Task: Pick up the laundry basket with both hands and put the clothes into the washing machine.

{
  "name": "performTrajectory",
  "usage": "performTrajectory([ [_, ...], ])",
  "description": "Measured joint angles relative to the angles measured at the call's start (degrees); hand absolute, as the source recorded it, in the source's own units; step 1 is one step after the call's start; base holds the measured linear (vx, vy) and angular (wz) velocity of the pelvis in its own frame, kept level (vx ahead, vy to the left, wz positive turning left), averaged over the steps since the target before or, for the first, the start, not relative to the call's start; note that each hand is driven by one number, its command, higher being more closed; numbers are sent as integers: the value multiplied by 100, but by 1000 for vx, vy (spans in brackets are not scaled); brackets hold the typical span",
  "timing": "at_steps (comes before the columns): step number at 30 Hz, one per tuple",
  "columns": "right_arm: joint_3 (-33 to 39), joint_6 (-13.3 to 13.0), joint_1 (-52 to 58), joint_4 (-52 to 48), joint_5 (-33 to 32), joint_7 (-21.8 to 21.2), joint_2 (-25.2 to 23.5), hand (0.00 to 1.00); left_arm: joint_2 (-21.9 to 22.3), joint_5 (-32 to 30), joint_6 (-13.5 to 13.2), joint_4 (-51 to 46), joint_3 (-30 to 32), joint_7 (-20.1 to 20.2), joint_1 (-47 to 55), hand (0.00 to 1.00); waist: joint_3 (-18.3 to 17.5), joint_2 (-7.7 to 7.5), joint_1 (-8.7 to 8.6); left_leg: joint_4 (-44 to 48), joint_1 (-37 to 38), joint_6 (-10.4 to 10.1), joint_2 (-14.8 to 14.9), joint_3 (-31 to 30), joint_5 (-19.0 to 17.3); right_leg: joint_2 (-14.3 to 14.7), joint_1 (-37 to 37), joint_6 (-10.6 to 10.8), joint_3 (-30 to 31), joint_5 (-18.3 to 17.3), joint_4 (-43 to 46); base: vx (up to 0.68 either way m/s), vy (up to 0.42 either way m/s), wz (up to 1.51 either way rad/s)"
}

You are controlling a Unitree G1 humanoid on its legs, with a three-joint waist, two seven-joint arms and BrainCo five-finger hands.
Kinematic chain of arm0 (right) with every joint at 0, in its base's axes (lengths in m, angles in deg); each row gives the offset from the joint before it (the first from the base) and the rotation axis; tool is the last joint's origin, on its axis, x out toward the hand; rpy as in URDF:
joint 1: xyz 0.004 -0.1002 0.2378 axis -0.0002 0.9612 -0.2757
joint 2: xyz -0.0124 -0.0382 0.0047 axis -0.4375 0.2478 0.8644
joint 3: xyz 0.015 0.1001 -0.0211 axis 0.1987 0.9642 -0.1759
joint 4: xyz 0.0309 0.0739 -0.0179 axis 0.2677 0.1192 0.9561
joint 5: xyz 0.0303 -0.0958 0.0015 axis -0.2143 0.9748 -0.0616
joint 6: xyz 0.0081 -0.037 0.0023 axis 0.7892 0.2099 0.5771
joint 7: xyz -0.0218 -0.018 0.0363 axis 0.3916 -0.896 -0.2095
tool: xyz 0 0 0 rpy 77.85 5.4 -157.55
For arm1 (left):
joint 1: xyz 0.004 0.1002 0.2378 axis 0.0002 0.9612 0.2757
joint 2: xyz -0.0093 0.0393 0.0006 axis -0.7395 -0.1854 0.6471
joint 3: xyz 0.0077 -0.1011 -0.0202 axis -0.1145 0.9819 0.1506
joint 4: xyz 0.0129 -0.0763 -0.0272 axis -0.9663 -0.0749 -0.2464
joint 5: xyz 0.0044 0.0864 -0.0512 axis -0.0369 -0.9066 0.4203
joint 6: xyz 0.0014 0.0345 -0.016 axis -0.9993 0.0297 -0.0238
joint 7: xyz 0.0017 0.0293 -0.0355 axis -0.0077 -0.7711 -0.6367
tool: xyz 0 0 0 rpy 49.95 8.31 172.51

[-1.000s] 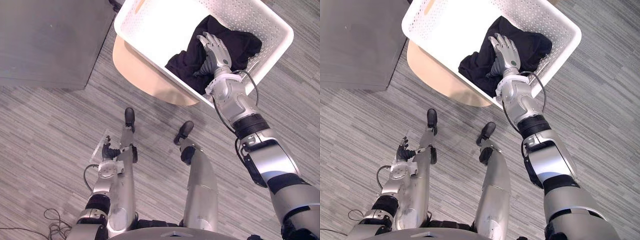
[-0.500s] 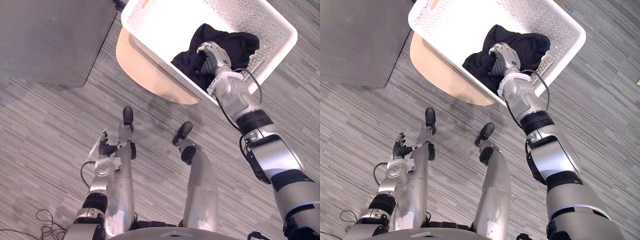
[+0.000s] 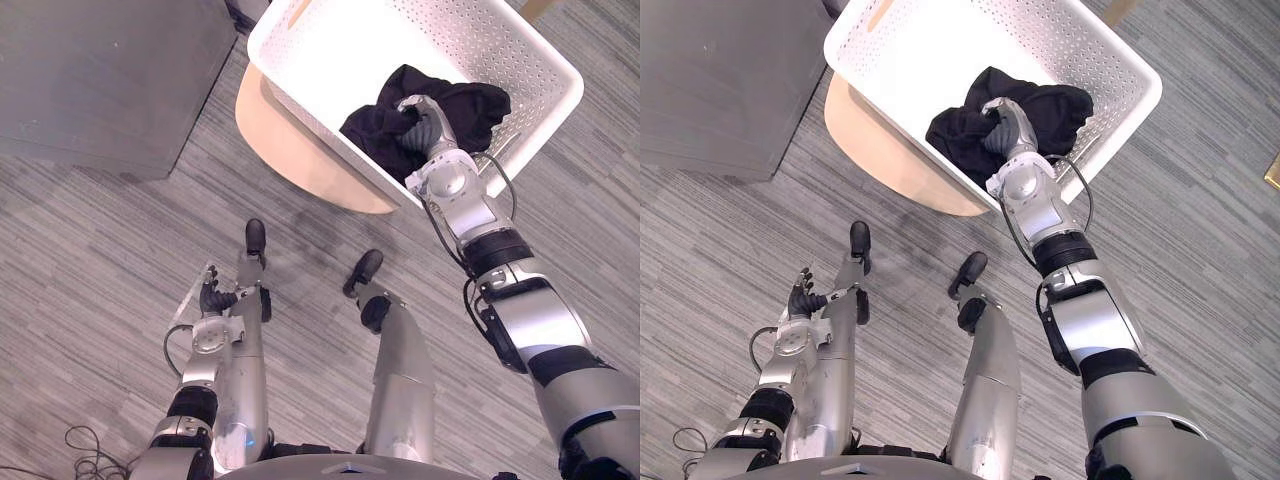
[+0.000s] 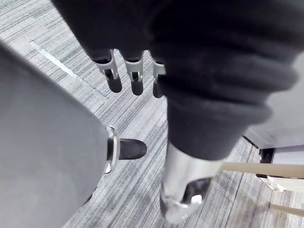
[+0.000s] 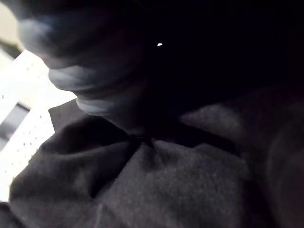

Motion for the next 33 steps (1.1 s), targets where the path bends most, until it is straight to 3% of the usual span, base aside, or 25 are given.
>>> performTrajectory([
  [2,429,-29,97,20,-1163,122,-189,100,49,109,8,55,48,-1,1,0,0,0,0,21,111,8,8,-1,-18,4,137,0,-14,-1,-26,5,-37,0],
  [5,808,-159,193,23,-2383,239,-391,100,70,286,13,120,58,3,1,0,0,0,-17,11,246,13,17,2,-34,23,303,-6,-28,-10,-130,0,0,0],
  [10,1247,-288,190,16,-3784,240,-504,100,89,431,31,243,57,24,15,0,2,-2,-31,-110,560,37,51,70,-14,39,655,55,-92,34,-266,24,-31,3],
  [15,1570,-616,30,-98,-5077,241,-762,100,104,539,74,468,57,101,88,0,-2,-10,-29,-209,1169,25,135,198,-81,149,1300,72,-94,89,-548,43,-44,-7],
  [22,2249,-907,-158,-902,-5891,272,-1167,100,158,531,133,607,56,232,315,0,-1,-13,-37,-610,2131,12,100,327,-72,145,2133,106,-96,60,-728,36,-48,0],
  [26,2536,-1106,-162,-1508,-5912,289,-1390,100,174,510,184,835,53,280,387,0,-34,-63,-51,-1028,2869,-1,-15,386,21,40,2665,173,-106,-51,-740,65,-35,6],
  [30,2716,-1132,-44,-1942,-5906,295,-1595,100,177,404,236,959,46,368,523,0,-64,-104,-157,-1344,3464,8,-132,417,72,-71,3143,264,-127,-173,-749,52,-18,9],
  [33,2749,-1189,483,-2290,-5892,287,-1826,100,159,293,252,1235,81,445,665,0,-480,-219,-180,-1588,3819,3,-166,484,76,-69,3389,314,-103,-223,-849,97,-40,-4],
])
